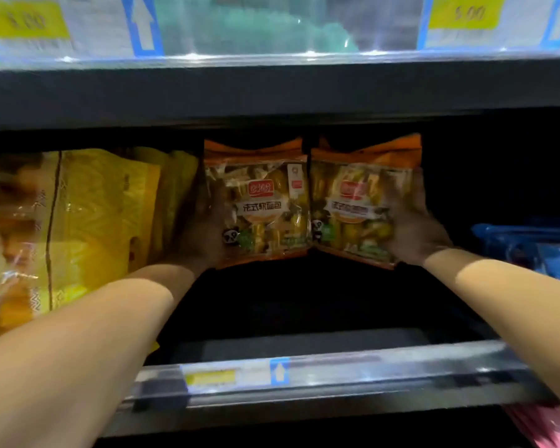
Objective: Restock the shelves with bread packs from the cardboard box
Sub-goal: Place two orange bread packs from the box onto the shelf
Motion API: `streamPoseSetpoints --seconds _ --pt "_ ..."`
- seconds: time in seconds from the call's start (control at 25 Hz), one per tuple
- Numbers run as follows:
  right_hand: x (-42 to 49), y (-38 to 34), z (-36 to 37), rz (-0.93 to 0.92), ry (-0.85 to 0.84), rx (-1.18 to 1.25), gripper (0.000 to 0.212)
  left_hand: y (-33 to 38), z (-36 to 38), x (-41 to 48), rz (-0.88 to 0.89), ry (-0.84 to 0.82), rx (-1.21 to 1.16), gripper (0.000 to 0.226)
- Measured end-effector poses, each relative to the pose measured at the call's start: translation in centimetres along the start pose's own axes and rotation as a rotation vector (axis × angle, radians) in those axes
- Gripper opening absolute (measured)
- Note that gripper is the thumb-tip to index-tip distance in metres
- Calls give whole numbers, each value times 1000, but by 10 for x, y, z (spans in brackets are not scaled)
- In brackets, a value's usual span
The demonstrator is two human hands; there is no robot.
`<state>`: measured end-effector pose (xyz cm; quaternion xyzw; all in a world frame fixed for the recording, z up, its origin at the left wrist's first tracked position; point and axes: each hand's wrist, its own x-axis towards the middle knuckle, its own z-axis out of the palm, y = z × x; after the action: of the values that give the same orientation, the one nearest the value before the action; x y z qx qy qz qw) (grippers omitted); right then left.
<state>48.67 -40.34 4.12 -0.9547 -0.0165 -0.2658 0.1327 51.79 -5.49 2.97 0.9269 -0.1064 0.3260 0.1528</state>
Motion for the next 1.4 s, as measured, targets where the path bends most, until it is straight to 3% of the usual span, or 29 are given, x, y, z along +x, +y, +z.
streamPoseSetpoints --seconds 0.12,0.36,0.52,0.6,0.68,0.76,0.92,1.4 --pt "7 -2 8 160 -17 14 100 1 8 1 -53 7 85 105" --pt "-8 -18 -9 247 -53 25 95 32 -19 -17 -97 -157 -37 96" --pt "-47 -47 -48 165 -210 -54 100 73 -61 -43 -79 -283 1 78" --pt "-72 -69 -69 148 -271 -160 89 87 -80 -55 -59 -330 75 76" --pt "-105 -92 -90 140 -214 -190 77 103 -109 -76 -138 -410 90 79" --pt "-142 -108 -106 118 -150 -181 76 118 -138 -107 -158 -401 131 80" --pt "-207 -133 -135 102 -181 -105 80 130 -187 -171 -49 -295 77 77" --pt "-429 -152 -153 9 -281 -49 79 171 -223 -388 -41 -441 -4 75"
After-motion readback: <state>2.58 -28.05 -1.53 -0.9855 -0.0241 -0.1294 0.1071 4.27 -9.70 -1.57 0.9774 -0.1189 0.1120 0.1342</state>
